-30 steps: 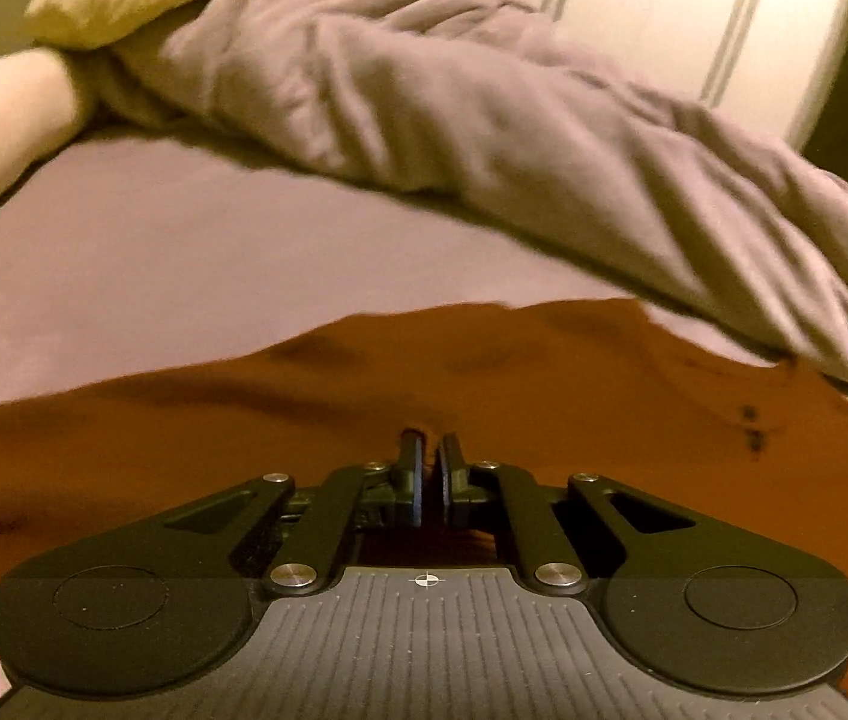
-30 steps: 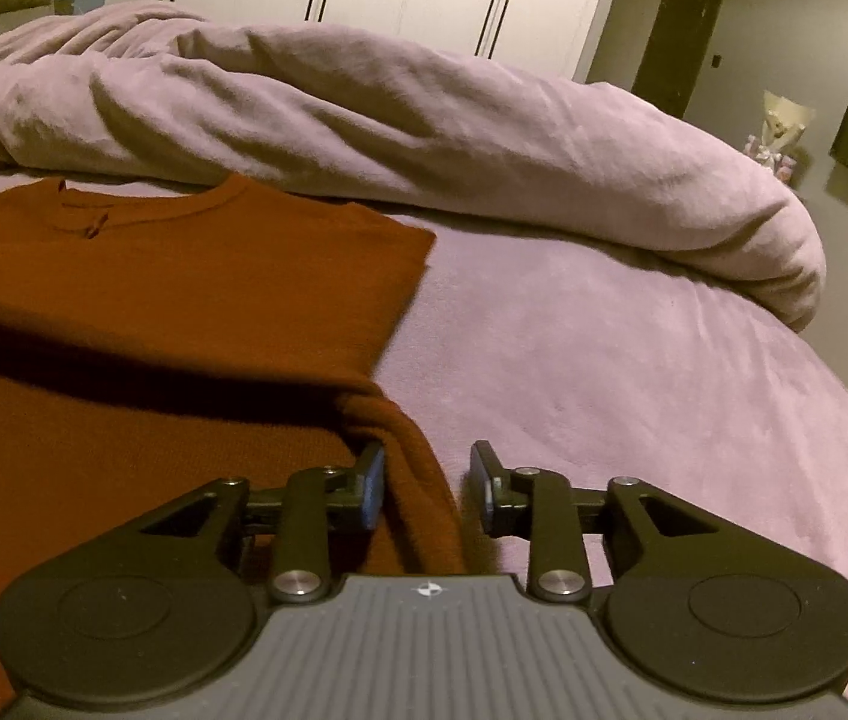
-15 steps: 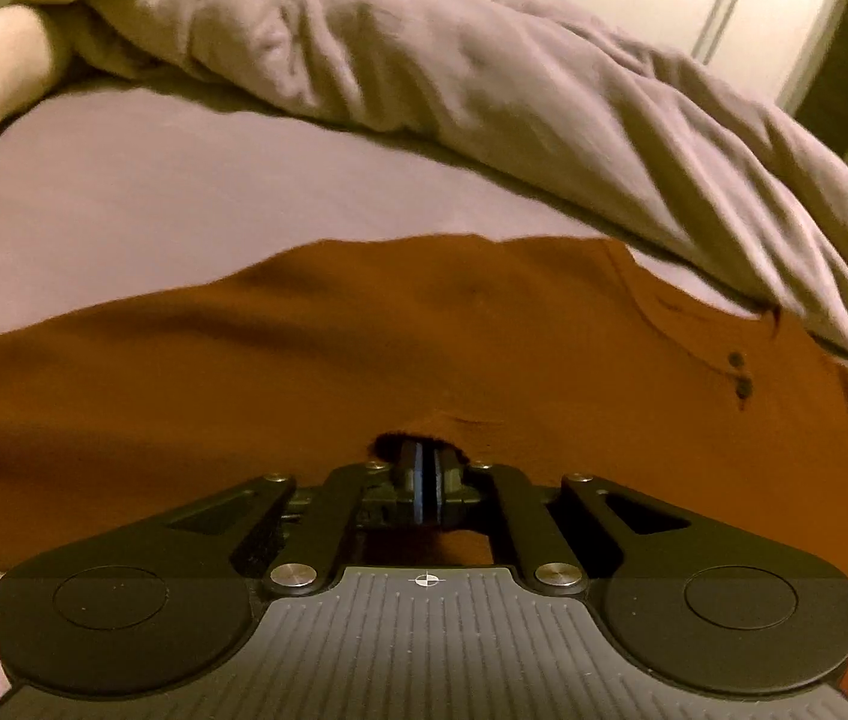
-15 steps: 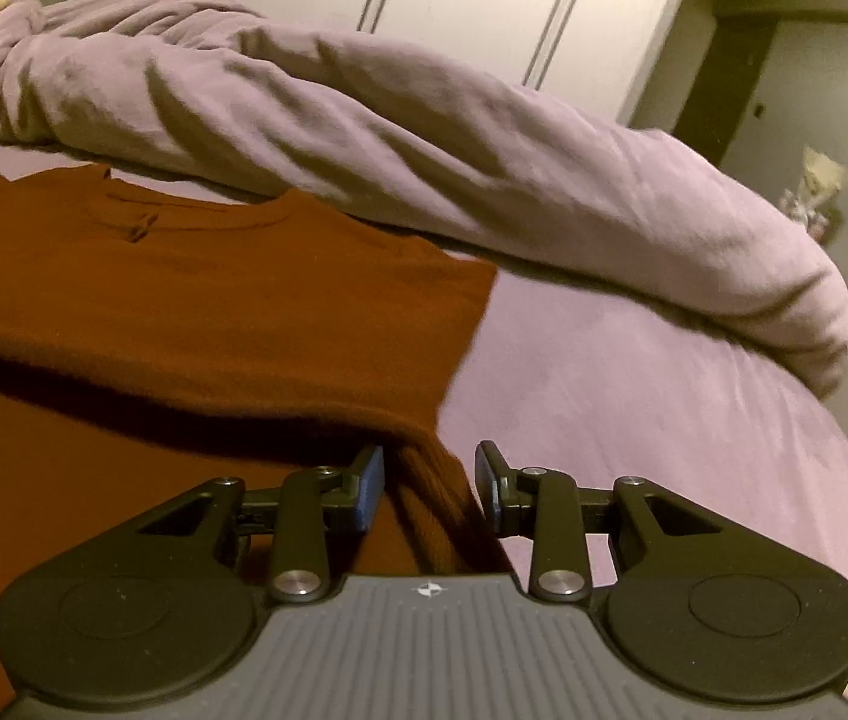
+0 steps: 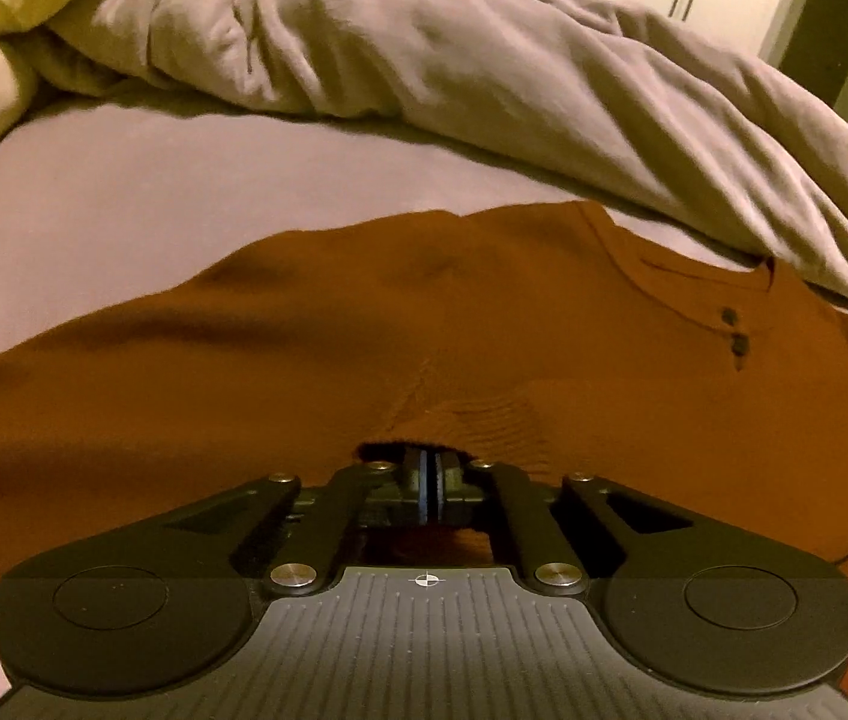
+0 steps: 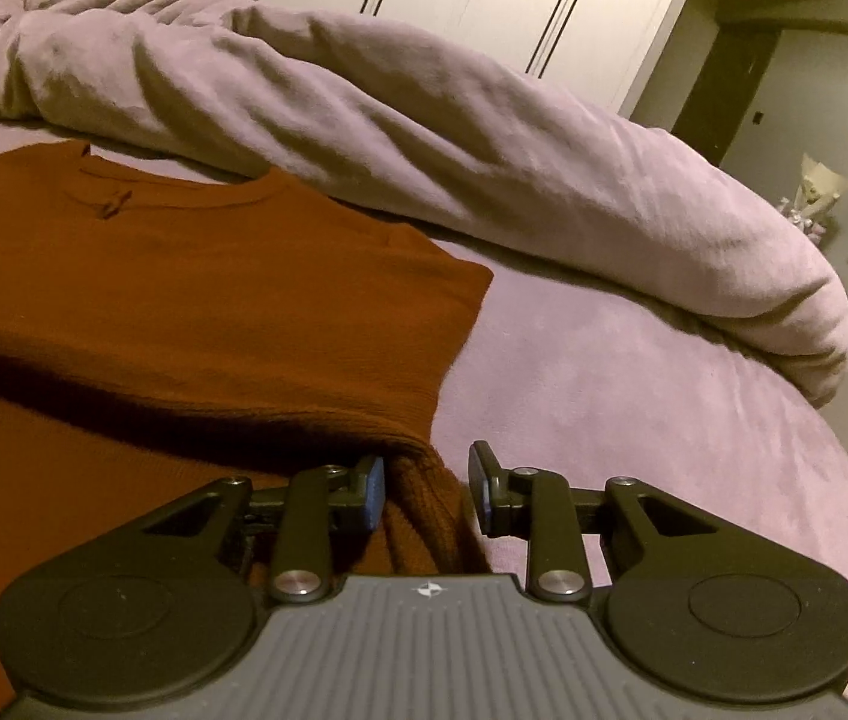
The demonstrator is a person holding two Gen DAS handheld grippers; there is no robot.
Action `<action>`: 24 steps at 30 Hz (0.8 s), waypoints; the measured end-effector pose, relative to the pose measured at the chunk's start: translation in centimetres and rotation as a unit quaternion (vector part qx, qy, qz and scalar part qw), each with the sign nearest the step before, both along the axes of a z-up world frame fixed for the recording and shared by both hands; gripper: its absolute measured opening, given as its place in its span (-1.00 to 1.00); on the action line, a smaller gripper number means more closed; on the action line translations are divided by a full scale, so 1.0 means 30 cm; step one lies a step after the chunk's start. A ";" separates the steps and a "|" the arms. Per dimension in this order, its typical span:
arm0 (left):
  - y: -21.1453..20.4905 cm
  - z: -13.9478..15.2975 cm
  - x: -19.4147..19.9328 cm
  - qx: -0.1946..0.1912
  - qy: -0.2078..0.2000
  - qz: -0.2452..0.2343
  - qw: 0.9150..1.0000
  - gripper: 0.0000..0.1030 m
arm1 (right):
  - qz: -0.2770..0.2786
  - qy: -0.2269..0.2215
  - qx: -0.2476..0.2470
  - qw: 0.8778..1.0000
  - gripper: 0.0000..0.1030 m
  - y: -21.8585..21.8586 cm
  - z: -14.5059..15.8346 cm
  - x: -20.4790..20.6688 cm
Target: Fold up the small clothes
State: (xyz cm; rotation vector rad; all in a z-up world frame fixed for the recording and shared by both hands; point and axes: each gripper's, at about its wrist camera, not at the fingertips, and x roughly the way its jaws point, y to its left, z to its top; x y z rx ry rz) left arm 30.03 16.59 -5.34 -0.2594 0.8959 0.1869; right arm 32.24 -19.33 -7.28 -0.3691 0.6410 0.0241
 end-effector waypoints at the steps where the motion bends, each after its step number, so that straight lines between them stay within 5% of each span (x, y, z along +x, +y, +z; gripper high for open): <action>1: -0.002 0.003 -0.002 0.005 -0.001 -0.001 1.000 -0.96 | 0.000 0.001 0.002 1.000 -0.49 -0.004 0.007 -0.009; 8: 0.005 0.033 -0.005 0.055 -0.003 0.031 0.998 -0.97 | 0.006 -0.005 -0.014 1.000 -0.41 -0.019 0.033 -0.094; 11: 0.013 0.046 -0.021 0.039 -0.002 0.028 0.999 -0.86 | 0.004 -0.011 -0.014 1.000 -0.34 -0.024 0.053 -0.149; 15: 0.008 0.074 -0.063 0.044 -0.006 0.030 0.999 -0.09 | 0.010 -0.014 -0.005 1.000 -0.29 -0.017 0.083 -0.219; 17: 0.015 0.086 -0.095 0.032 -0.009 0.032 0.999 0.11 | 0.016 -0.016 -0.006 1.000 -0.23 -0.005 0.095 -0.253; 19: 0.030 0.092 -0.139 0.008 -0.011 0.041 0.999 0.64 | 0.019 -0.012 -0.001 1.000 -0.17 0.005 0.102 -0.278; 24: 0.133 0.060 -0.344 -0.056 -0.038 0.105 0.992 0.76 | 0.021 0.006 0.017 1.000 -0.03 0.028 0.090 -0.369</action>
